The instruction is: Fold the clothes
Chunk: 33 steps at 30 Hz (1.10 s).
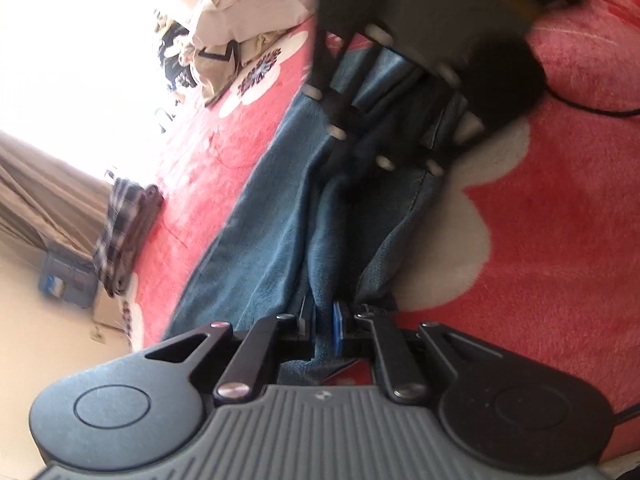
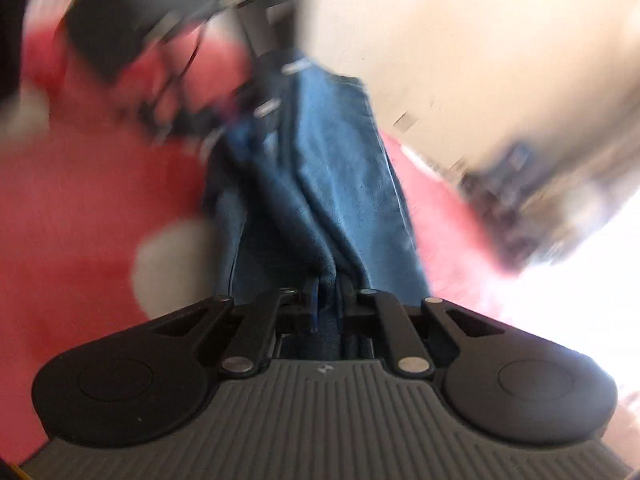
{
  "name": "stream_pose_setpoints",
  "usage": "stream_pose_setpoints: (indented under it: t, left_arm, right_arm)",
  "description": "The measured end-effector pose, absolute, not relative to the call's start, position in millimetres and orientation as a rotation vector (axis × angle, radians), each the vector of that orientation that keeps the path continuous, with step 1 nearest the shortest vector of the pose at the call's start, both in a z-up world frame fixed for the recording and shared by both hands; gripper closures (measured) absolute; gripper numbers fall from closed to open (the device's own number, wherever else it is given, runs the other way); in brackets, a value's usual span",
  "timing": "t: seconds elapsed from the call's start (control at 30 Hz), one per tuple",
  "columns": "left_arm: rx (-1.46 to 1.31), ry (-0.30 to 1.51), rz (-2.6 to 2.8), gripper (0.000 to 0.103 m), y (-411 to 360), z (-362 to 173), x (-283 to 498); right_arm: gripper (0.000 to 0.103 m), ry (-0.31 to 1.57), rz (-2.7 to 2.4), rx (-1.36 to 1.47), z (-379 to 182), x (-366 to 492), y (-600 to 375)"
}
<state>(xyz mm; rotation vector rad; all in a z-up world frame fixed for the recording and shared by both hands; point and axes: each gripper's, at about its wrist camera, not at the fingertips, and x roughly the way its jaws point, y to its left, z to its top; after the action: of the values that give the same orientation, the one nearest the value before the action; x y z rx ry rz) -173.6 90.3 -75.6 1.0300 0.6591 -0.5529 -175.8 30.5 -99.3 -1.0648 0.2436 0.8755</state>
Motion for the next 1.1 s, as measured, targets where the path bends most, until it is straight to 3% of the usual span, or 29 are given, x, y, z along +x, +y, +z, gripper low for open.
stream_pose_setpoints:
  t: [0.1,0.2,0.33,0.47,0.87,0.93,1.0,1.1]
  left_arm:
    - [0.937,0.722,-0.568,0.093,96.2,-70.7,-162.3]
    - [0.751,0.816,-0.581,0.091,111.9,-60.6,-142.9]
    - [0.529,0.922,-0.603,0.091,132.0,-52.6,-118.2]
    - [0.338,1.004,-0.614,0.091,150.9,-50.2,-96.6]
    - [0.241,1.059,-0.646,0.090,163.9,-50.7,-76.7]
    - [0.259,1.053,-0.654,0.088,163.6,-50.4,-78.0]
    - [0.294,1.040,-0.665,0.085,161.7,-49.5,-80.3]
    - [0.335,1.023,-0.678,0.081,159.4,-47.2,-83.6]
  right_arm:
    - [0.096,0.214,0.832,-1.157,-124.0,-182.8,30.0]
    - [0.088,0.239,0.880,-1.027,-100.9,-183.9,17.8]
    - [0.088,0.212,0.965,-0.848,-69.8,-193.9,-1.1]
    - [0.088,0.153,1.058,-0.857,-70.6,-217.1,7.2]
    - [0.089,0.077,0.961,-1.040,-116.0,-218.2,51.7]
    - [0.091,0.141,0.982,-0.965,-111.7,-209.7,51.2]
    - [0.099,0.352,1.054,-0.717,-103.1,-181.5,42.4]
    - [0.102,0.654,1.127,-0.328,-90.3,-139.2,29.1]
